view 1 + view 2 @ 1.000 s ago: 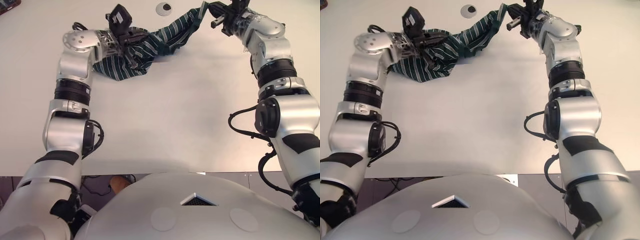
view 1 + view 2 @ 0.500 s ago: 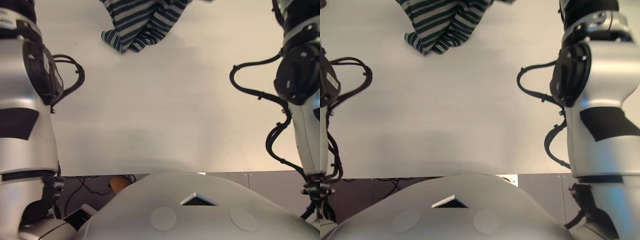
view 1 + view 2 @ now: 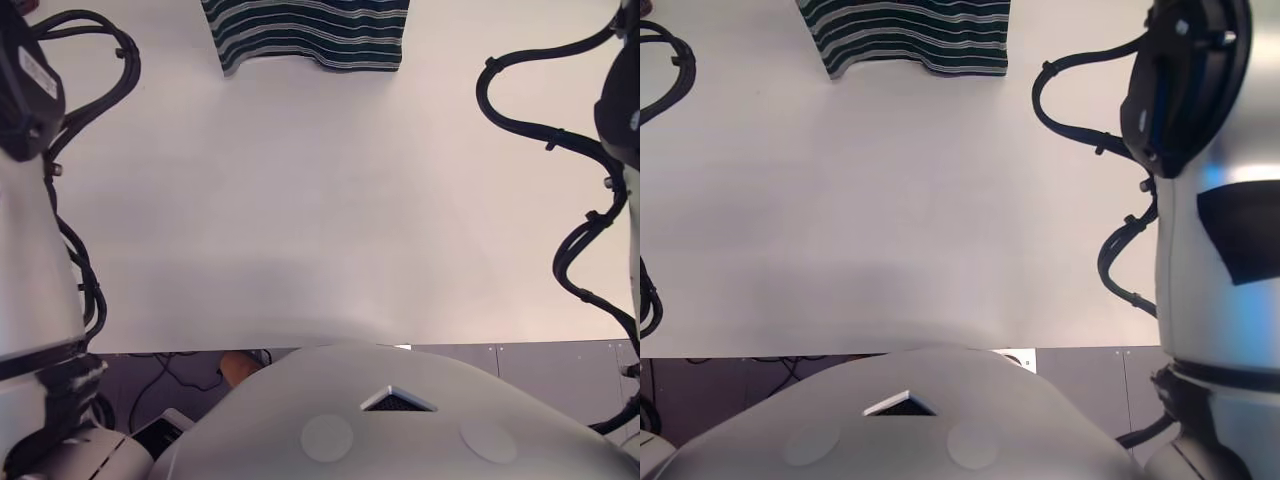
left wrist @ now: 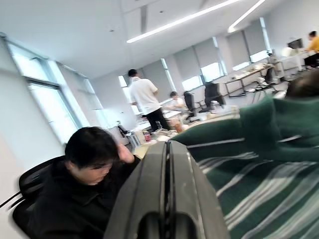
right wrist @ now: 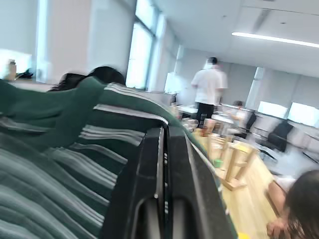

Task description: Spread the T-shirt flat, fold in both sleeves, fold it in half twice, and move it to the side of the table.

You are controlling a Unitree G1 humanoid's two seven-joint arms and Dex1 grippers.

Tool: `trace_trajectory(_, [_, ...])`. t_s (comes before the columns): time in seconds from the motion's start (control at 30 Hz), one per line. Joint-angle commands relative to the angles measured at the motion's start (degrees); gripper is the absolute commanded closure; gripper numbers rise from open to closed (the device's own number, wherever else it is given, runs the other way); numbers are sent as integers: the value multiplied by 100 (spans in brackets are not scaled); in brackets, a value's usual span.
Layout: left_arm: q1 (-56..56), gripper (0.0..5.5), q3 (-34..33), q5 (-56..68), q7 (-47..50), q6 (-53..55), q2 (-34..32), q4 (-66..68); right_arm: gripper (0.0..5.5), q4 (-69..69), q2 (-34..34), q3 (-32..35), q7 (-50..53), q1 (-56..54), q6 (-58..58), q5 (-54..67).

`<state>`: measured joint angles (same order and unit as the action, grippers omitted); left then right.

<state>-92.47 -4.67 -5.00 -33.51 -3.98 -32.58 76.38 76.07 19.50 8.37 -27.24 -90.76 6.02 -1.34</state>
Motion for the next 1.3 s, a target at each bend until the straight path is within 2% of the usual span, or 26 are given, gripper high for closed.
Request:
trace_trajectory(0.03, [443,547,46,288,-2349,331,-649,-569,550,-422,669,-350,-2149,491,-399,-65])
trace_trajectory(0.07, [588,547,17,445,-2960,562,-859,-894,550,-627,820,-414,-2745,604,-554,-4])
trace_trajectory(0.13, [1467,547,-76,1263,-4250,2040,-1448,-2942,550,-2073,1331,-683,-4439,1312,-1240,356])
trace_trajectory(0.2, [2667,547,-204,2152,-4841,3570,-2034,-5351,550,-4259,2010,-870,-5898,2413,-2006,1060])
trace_trajectory(0.23, [3346,547,-348,2589,-4932,4237,-2372,-6529,550,-5476,2602,-1090,-6270,3048,-2416,1739])
trace_trajectory(0.3, [4359,547,-606,3223,-5048,5132,-2874,-8176,550,-7265,3783,-1447,-6519,4043,-2935,2971])
trace_trajectory(0.37, [5125,547,-841,3679,-5227,5664,-3259,-9241,550,-8412,4720,-1621,-6525,4704,-3184,3946])
trace_trajectory(0.43, [5952,547,-1024,3981,-5380,5984,-3515,-10138,550,-9209,5273,-1718,-6525,5181,-3386,4578])
trace_trajectory(0.5, [6801,547,-1066,4143,-5376,6135,-3527,-10948,550,-9765,5535,-1877,-6525,5648,-3531,4959])
trace_trajectory(0.67, [8491,547,-599,4201,-4859,6237,-3204,-12322,550,-10534,5721,-2426,-6525,6782,-3627,5149])
trace_trajectory(0.8, [9931,547,432,3135,-4352,5577,-3376,-12796,550,-10712,5820,-2878,-6524,7605,-3558,4794])
trace_trajectory(0.87, [10418,547,997,2410,-3891,5131,-3465,-12753,550,-10671,5638,-3000,-6499,8007,-3480,4233])
trace_trajectory(0.93, [10693,522,1423,1851,-3445,4777,-3500,-12612,550,-10613,5442,-3155,-6206,8270,-3374,3644])
trace_trajectory(0.97, [10835,509,1496,1714,-3390,4640,-3592,-12596,528,-10604,5423,-3191,-6130,8418,-3276,3444])
trace_trajectory(1.07, [11156,483,1359,1734,-3411,4465,-3807,-12652,484,-10611,5419,-3106,-6204,8665,-3126,3250])
trace_trajectory(1.13, [11243,483,917,2150,-3662,4494,-3931,-12742,450,-10698,5417,-3004,-6323,8610,-3196,3366])
trace_trajectory(1.17, [10937,483,414,2795,-3867,4674,-3819,-12705,433,-10728,5393,-2849,-6402,8456,-3273,3591])
trace_trajectory(1.23, [10266,483,-332,3945,-4047,5004,-3612,-12487,433,-10604,5190,-2630,-6400,8073,-3502,3922])
trace_trajectory(1.3, [8493,483,-674,5159,-3685,5569,-3072,-11342,433,-9415,4110,-2375,-5724,6794,-4214,4346])
